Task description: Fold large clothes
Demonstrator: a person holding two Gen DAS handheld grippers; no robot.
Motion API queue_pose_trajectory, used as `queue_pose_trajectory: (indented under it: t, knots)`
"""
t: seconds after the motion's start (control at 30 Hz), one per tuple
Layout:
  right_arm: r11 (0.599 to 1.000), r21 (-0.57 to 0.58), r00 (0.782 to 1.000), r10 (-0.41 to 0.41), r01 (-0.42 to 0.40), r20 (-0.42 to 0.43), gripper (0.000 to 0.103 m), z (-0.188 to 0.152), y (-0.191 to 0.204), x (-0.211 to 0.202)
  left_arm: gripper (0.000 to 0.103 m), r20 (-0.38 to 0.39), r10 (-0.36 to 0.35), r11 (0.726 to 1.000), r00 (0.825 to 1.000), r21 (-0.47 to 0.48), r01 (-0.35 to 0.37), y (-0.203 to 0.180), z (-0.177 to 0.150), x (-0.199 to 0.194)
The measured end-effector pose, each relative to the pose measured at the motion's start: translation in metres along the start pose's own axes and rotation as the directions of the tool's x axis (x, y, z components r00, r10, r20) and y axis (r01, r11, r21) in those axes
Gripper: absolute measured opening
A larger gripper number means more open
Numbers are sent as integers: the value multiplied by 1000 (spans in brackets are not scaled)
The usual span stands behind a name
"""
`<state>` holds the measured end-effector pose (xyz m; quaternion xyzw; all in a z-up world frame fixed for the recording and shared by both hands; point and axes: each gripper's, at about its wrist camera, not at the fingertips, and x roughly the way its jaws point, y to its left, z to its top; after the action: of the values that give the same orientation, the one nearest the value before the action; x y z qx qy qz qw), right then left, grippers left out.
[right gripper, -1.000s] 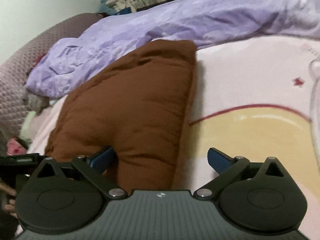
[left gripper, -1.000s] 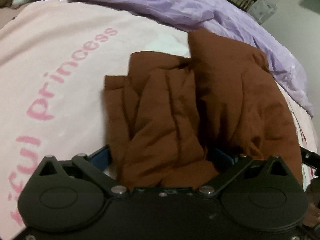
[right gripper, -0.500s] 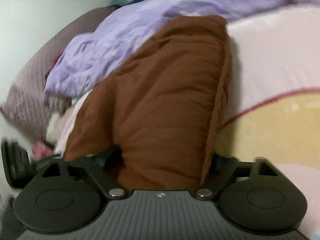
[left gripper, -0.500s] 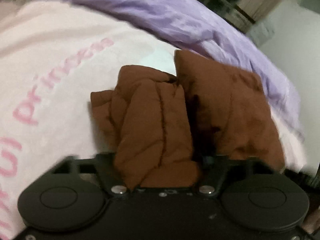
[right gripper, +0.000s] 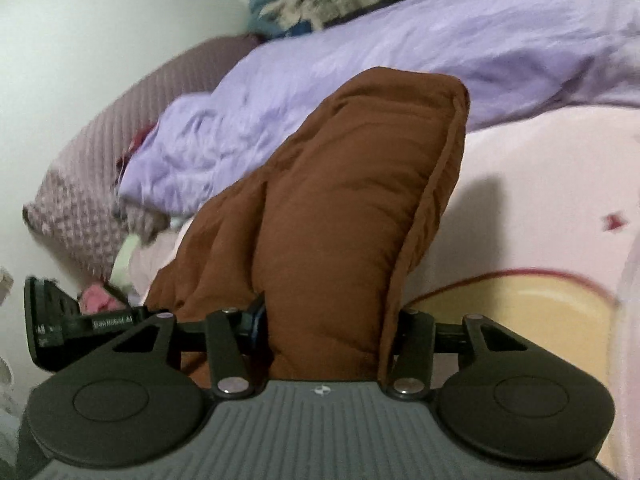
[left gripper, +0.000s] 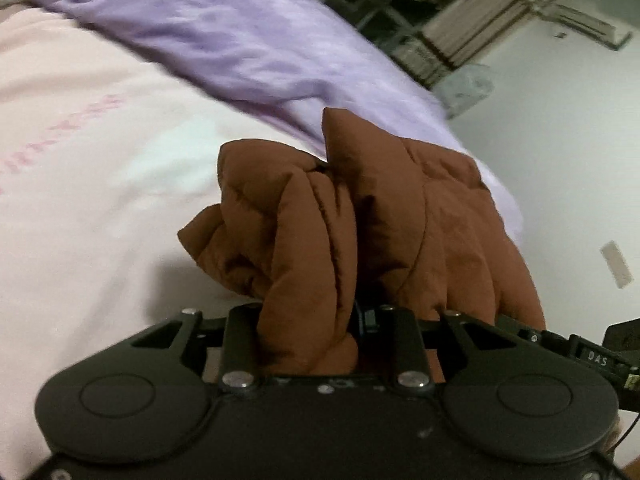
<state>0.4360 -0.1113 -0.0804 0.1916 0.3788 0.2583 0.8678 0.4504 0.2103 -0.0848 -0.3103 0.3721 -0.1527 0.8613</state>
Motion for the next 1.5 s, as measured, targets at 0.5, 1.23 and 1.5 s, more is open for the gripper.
queue_pose_trajectory:
  t: [0.5,1.23,1.5]
  knots:
    - [975,164,987,-157,151,25,74,-40,-173,-116,45,-154,-125,992,980,-33,121,-101,-106,127]
    - [797,170,771,-604,580,202,68,-70,-142,-72,97,70,73,862,995,498,-98,-173,-156,167]
    - [805,230,785,-589,548,190,73,-75,-151,-95,96,142,70,889,987,440,-127,-167,-163,114]
